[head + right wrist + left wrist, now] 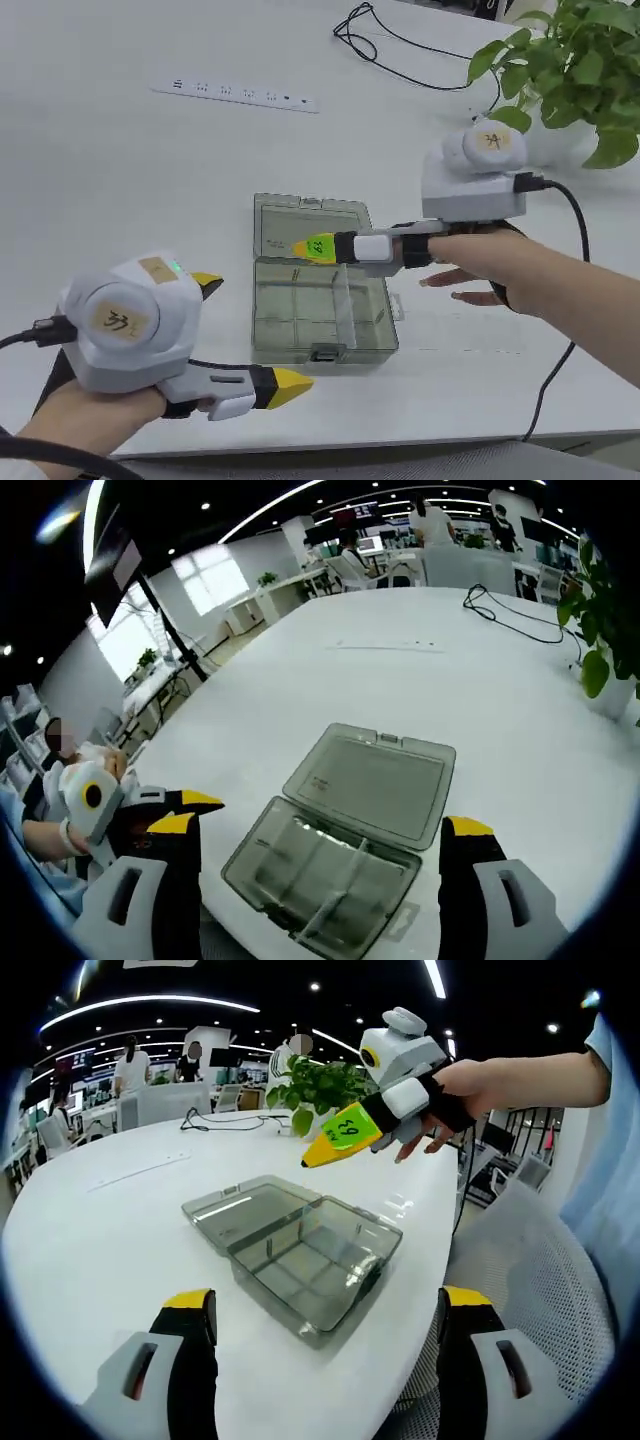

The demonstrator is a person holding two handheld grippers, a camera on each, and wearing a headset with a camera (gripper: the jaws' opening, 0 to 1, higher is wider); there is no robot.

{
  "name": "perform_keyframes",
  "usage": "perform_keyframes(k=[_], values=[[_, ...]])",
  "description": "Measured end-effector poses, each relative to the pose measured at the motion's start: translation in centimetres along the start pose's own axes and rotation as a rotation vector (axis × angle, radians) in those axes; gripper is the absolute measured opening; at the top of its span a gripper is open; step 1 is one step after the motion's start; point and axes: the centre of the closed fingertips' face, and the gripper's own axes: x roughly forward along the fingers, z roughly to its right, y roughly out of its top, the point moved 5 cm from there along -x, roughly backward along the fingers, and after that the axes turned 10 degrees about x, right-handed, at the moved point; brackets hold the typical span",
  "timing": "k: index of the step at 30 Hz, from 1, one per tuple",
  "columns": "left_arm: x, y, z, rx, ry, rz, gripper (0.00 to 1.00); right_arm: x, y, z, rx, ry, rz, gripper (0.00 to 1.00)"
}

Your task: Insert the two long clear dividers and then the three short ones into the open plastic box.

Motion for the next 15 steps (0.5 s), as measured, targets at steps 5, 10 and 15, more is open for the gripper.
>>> perform_keyframes(k=[5,10,15], values=[[-0.5,-0.1,-0.6,-0.026,0.020,-0.006,0.93,-1.2,-0.9,-0.5,-0.052,0.040,0.057,1.00],[-0.8,-0.3,-1.0,-0.036,0.039,-0.017,0.93,-2.1,-1.8,-0.7,-0.115,0.057,0.095,1.00],[-1.3,-0.5,-1.6,-0.057,0.067,-0.027,0.93,-3.0,-2.5,0.4,-0.136,0.079,0.130,1.00]])
